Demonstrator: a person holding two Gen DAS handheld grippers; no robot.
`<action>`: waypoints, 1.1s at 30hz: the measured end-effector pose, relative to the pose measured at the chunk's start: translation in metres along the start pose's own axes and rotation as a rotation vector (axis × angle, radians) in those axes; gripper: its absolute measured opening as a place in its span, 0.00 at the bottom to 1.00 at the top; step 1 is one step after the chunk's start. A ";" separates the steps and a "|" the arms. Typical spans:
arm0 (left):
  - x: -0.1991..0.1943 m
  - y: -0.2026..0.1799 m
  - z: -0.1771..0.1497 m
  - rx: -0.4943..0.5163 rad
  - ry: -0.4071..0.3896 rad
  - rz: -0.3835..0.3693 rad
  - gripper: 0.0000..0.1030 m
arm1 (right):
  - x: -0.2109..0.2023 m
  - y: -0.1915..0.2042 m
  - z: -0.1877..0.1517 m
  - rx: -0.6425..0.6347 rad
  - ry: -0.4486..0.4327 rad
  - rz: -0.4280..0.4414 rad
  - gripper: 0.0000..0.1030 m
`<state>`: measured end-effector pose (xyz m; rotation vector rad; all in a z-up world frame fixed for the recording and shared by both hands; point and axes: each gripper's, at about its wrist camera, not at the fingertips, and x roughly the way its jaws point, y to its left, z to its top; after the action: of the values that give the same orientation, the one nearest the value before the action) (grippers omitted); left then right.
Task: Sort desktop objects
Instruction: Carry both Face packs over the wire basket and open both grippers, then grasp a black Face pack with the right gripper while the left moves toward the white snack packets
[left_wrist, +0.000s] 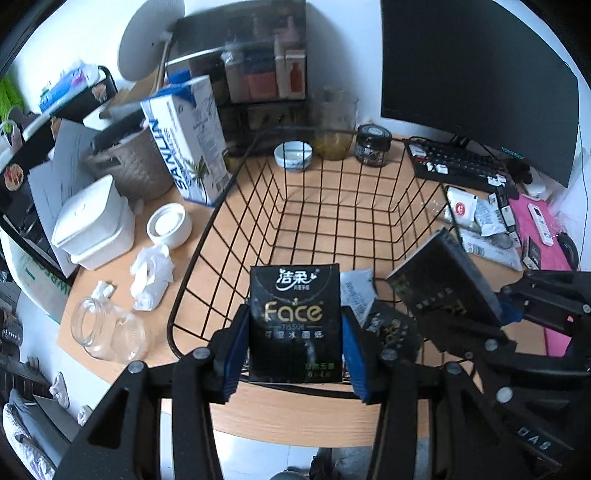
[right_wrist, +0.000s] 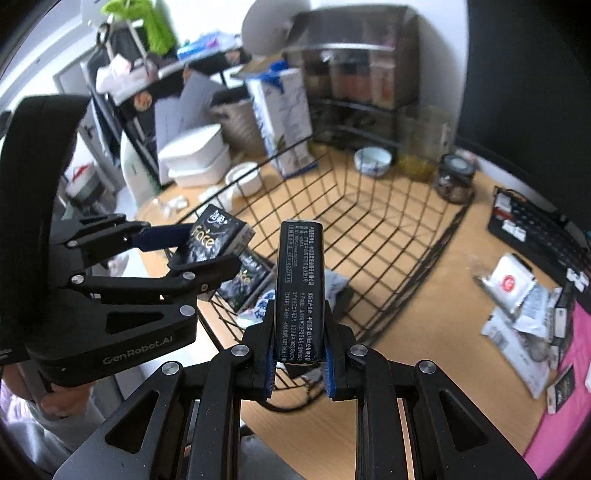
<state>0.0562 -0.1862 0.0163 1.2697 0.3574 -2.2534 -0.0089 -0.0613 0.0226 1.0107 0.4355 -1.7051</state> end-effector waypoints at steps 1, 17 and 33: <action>0.003 0.002 -0.001 -0.002 0.004 -0.005 0.51 | 0.005 0.002 0.001 -0.002 0.008 0.000 0.20; -0.001 -0.010 0.001 -0.006 0.011 -0.014 0.52 | -0.008 -0.013 -0.006 0.048 -0.035 0.027 0.43; -0.005 -0.201 0.026 0.274 -0.031 -0.154 0.71 | -0.106 -0.211 -0.100 0.429 -0.098 -0.314 0.57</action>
<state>-0.0734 -0.0302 0.0290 1.3809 0.1416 -2.5171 -0.1498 0.1524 0.0099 1.2013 0.1697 -2.1810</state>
